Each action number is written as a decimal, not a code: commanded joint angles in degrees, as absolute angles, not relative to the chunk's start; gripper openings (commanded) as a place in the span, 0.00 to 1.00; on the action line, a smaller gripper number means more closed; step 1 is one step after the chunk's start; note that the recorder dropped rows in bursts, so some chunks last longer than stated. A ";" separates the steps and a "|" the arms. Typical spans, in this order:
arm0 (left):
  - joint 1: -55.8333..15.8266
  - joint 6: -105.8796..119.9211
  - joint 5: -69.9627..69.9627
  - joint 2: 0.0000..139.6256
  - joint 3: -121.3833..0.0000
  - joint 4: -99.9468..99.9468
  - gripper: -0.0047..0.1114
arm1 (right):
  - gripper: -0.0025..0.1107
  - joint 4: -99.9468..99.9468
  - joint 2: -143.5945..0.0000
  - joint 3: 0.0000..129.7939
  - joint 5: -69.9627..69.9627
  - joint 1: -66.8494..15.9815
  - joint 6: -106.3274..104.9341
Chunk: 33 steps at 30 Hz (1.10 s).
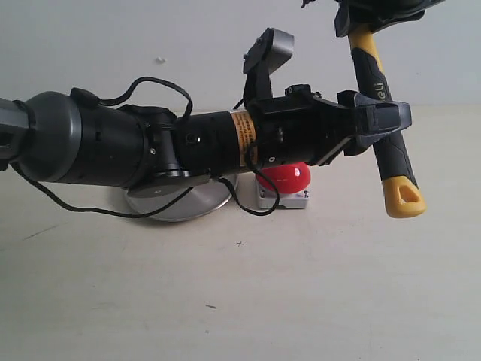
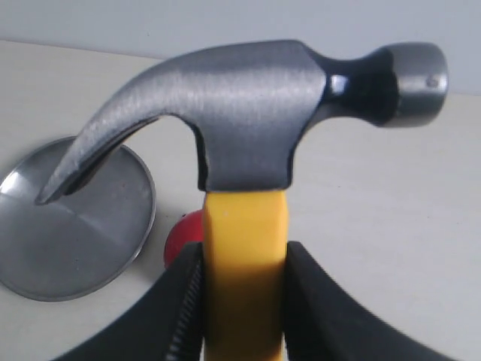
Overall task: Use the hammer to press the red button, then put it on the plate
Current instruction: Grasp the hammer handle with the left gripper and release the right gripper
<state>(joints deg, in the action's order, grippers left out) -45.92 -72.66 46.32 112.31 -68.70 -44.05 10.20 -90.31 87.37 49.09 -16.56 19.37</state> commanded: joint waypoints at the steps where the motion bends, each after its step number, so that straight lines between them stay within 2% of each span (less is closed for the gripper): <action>1: -46.68 -72.59 45.61 112.64 -69.44 -42.67 0.48 | 0.02 10.09 -89.35 87.76 46.60 -16.60 19.04; 8: -46.74 -72.46 45.97 112.64 -69.44 -41.89 0.46 | 0.02 9.06 -89.35 87.76 46.35 -16.60 19.04; 13: -46.74 -72.23 45.97 112.64 -69.44 -41.89 0.30 | 0.02 7.63 -89.35 87.76 46.35 -16.60 19.04; 15: -46.74 -72.23 45.97 112.64 -69.44 -41.89 0.29 | 0.02 7.36 -89.35 87.76 46.49 -16.60 19.04; 19: -46.74 -71.74 45.97 112.64 -69.44 -41.65 0.31 | 0.02 6.37 -89.35 87.76 46.61 -16.60 19.04; 23: -46.74 -70.76 45.97 112.64 -69.44 -41.62 0.48 | 0.02 5.96 -89.35 87.76 46.61 -16.60 18.87; 25: -46.74 -70.76 45.97 112.64 -69.44 -41.40 0.47 | 0.02 3.63 -89.35 87.76 46.59 -16.60 17.48; 30: -46.74 -70.90 44.28 112.64 -69.44 -43.00 0.31 | 0.02 4.58 -89.35 87.76 46.73 -16.60 16.97; 33: -46.74 -71.15 43.03 112.64 -69.44 -43.15 0.15 | 0.02 4.94 -89.35 87.76 47.07 -16.60 16.53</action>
